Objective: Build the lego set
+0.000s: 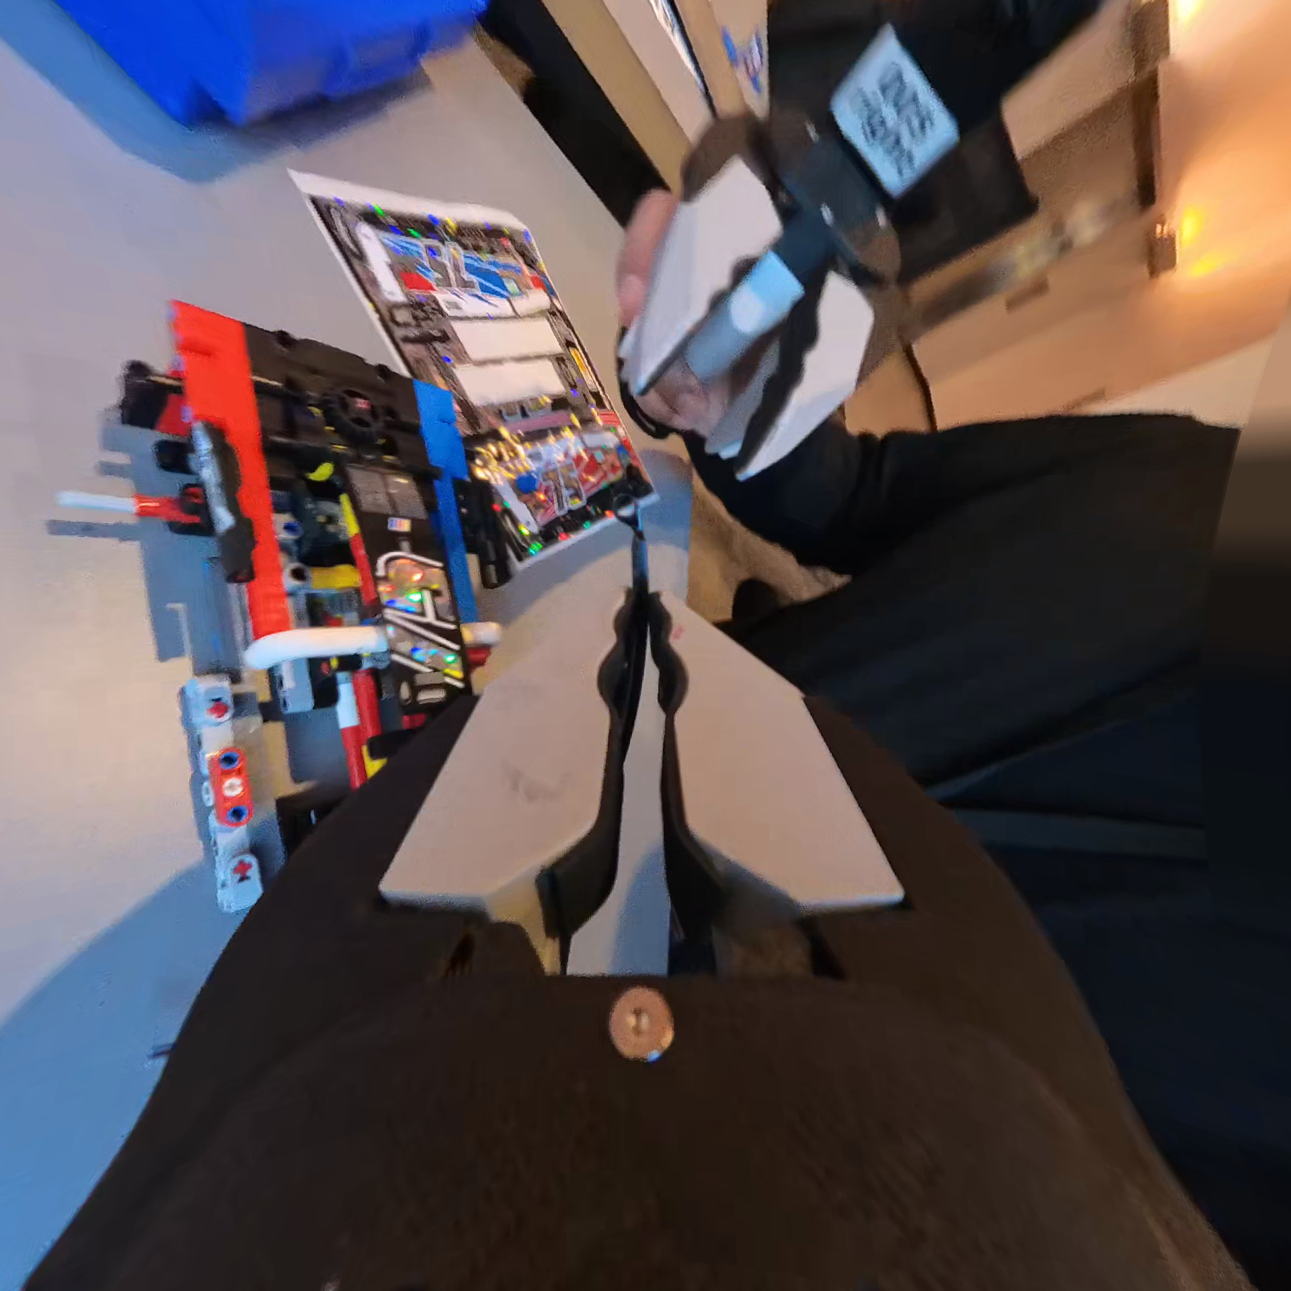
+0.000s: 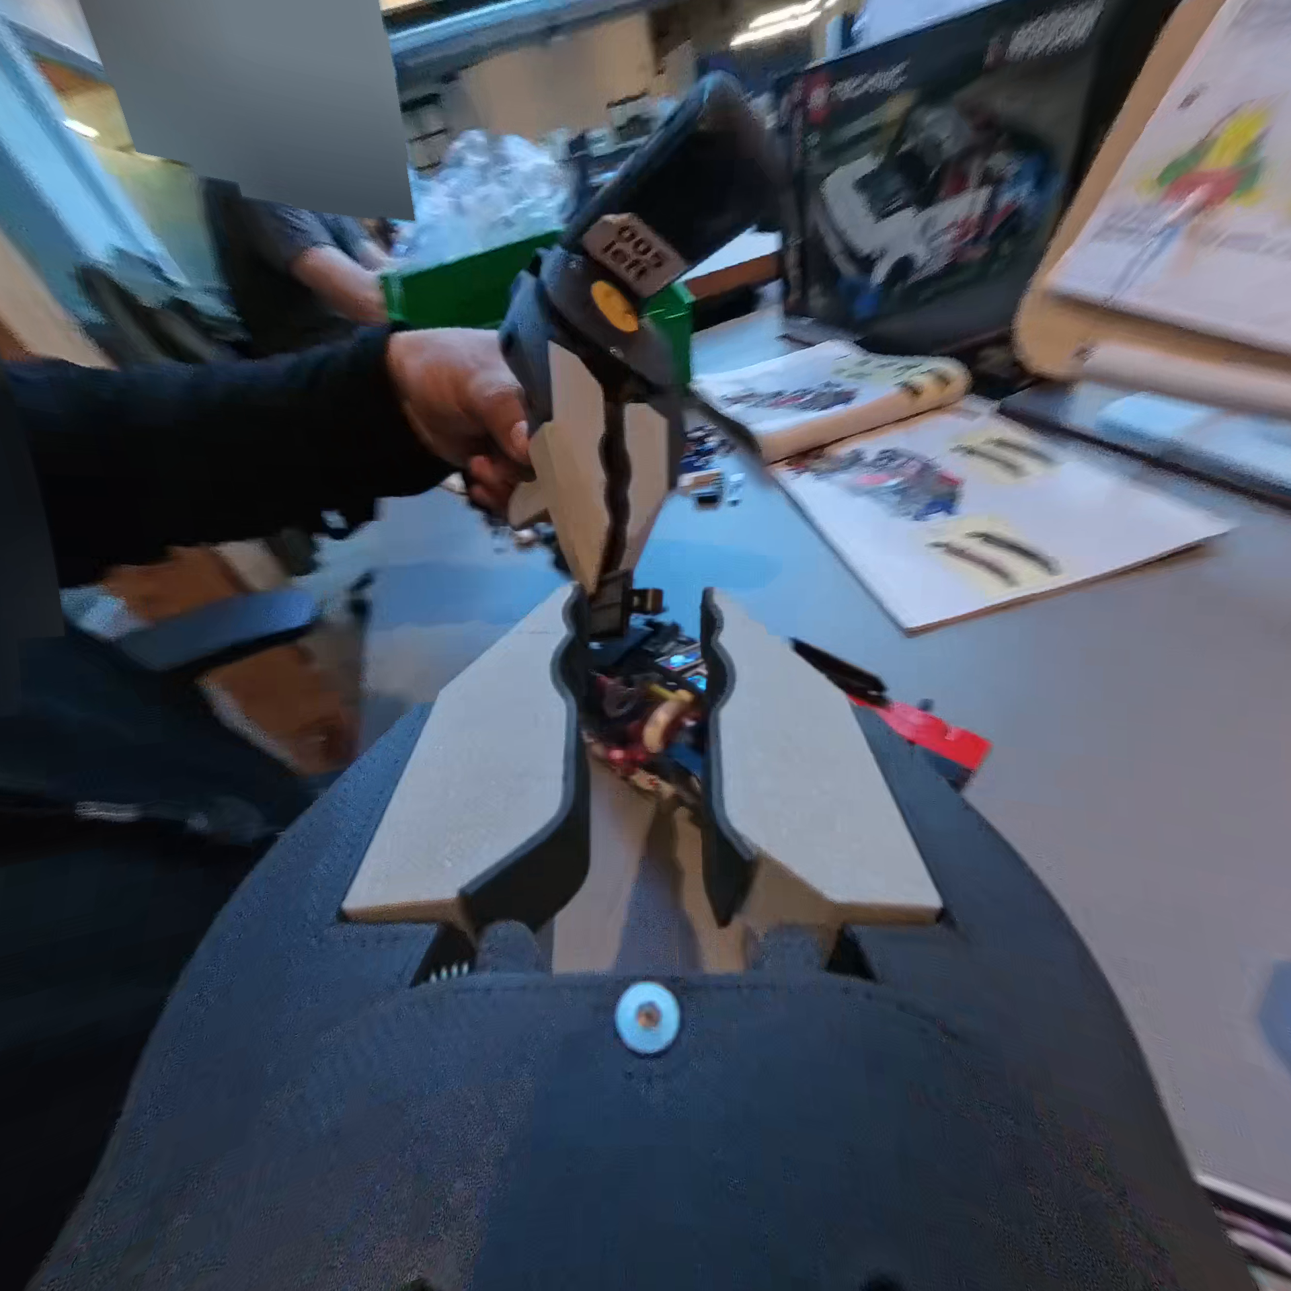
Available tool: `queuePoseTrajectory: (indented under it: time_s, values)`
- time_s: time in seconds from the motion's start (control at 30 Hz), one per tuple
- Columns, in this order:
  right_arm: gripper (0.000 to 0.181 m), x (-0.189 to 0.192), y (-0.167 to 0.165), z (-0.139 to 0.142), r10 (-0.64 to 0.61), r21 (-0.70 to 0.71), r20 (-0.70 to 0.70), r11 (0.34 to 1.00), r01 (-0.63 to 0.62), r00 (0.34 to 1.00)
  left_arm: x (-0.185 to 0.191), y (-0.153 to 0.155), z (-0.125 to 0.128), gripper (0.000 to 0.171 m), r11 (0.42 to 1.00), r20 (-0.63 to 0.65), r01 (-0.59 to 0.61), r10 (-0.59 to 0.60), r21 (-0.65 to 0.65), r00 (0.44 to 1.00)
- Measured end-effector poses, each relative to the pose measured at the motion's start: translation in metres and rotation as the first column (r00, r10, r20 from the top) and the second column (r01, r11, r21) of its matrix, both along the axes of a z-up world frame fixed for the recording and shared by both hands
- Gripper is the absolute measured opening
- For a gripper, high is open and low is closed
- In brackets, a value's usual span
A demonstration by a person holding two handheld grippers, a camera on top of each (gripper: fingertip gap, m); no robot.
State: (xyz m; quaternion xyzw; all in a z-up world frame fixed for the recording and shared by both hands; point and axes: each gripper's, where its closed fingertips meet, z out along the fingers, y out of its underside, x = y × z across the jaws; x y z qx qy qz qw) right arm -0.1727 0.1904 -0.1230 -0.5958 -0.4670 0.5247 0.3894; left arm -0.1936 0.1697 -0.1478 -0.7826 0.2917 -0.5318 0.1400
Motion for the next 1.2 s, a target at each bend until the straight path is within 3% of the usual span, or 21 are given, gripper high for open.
queuePoseTrajectory:
  time_s: [0.13, 0.2, 0.23, 0.33, 0.47, 0.5, 0.73, 0.87, 1.2]
  values:
    - [0.034, -0.009, -0.011, 0.002, 0.184, -0.221, -0.055, 0.956, -0.192, 0.981, 0.014, -0.014, 0.000, 0.000, 0.986, -0.049, 0.166, -0.167, -0.031, 0.985]
    - [0.017, -0.010, -0.024, -0.001, 0.291, -0.339, -0.080, 0.892, -0.301, 0.953, 0.019, -0.013, -0.002, 0.000, 0.983, -0.053, 0.179, -0.181, -0.040, 0.982]
    - [0.020, -0.010, -0.028, -0.005, 0.322, -0.385, -0.076, 0.864, -0.326, 0.944, 0.020, -0.013, -0.003, 0.000, 0.982, -0.051, 0.184, -0.186, -0.046, 0.981]
    - [0.030, -0.011, -0.026, -0.020, 0.319, -0.408, -0.033, 0.861, -0.304, 0.947, 0.018, -0.013, -0.004, 0.000, 0.978, -0.052, 0.199, -0.203, -0.064, 0.978]
    - [0.014, -0.011, -0.031, -0.025, 0.363, -0.447, -0.039, 0.827, -0.341, 0.931, 0.018, -0.015, -0.006, 0.000, 0.970, -0.034, 0.222, -0.227, -0.103, 0.973]
    - [0.005, -0.011, -0.030, -0.027, 0.360, -0.450, -0.034, 0.827, -0.336, 0.932, 0.019, -0.014, -0.006, 0.000, 0.970, -0.034, 0.223, -0.227, -0.100, 0.973]
    - [0.004, -0.003, -0.014, -0.017, 0.293, -0.517, -0.136, 0.794, -0.320, 0.946, 0.021, -0.002, 0.000, 0.000, 0.987, 0.000, 0.158, -0.158, -0.038, 0.987]
    - [0.004, 0.008, 0.006, -0.012, 0.224, -0.581, -0.211, 0.754, -0.306, 0.951, 0.008, 0.005, -0.005, 0.023, 0.995, -0.046, 0.095, -0.094, 0.022, 0.995]
    - [0.005, 0.022, 0.031, -0.009, 0.167, -0.646, -0.306, 0.687, -0.333, 0.937, -0.019, 0.012, -0.006, 0.022, 0.994, 0.033, -0.070, 0.067, 0.087, 0.997]
